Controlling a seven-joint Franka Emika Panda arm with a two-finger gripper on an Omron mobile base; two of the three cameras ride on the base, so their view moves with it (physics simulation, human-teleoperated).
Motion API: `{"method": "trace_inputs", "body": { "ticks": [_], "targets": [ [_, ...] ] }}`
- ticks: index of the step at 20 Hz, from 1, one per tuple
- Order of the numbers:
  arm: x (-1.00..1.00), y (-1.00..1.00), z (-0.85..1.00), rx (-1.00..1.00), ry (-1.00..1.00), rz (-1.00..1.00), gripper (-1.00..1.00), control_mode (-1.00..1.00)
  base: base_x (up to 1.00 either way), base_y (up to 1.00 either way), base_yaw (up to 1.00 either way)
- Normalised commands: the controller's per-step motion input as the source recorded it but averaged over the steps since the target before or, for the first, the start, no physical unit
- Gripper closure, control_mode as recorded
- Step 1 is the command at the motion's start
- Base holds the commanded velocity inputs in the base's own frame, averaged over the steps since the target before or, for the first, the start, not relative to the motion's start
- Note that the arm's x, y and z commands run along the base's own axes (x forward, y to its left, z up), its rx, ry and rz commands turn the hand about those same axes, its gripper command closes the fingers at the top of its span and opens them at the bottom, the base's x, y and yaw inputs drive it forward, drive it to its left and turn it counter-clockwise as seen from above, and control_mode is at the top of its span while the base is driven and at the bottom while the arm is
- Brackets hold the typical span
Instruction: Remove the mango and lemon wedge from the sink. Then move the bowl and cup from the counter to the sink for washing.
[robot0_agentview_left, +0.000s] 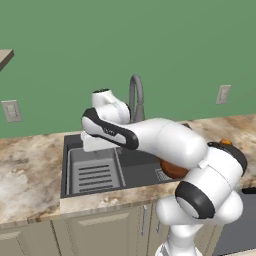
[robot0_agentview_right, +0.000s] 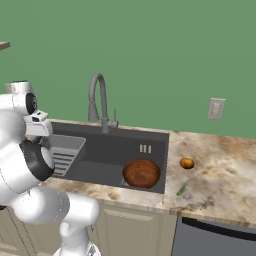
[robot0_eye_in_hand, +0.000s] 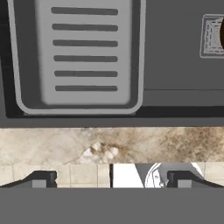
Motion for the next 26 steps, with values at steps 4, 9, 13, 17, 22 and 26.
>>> {"method": "trace_inputs", "body": {
  "ticks": [4, 9, 13, 17, 22, 26],
  "targets": [
    [0.00, 0.40, 0.07, 0.04, 0.00, 0.03, -1.00, -1.00, 0.00, 0.00, 0.00],
    [0.00, 0.38, 0.07, 0.03, -0.01, 0.00, -1.00, -1.00, 0.00, 0.00, 0.00],
    [0.00, 0.40, 0.06, 0.02, -0.01, 0.00, -1.00, -1.00, 0.00, 0.00, 0.00],
    [0.00, 0.41, 0.04, 0.01, -0.06, 0.00, -1.00, -1.00, 0.00, 0.00, 0.00],
    [0.00, 0.38, 0.04, 0.01, -0.09, 0.00, -1.00, -1.00, 0.00, 0.00, 0.00],
    [0.00, 0.35, 0.03, 0.01, -0.09, 0.00, -1.00, -1.00, 0.00, 0.00, 0.00]
  ]
}}
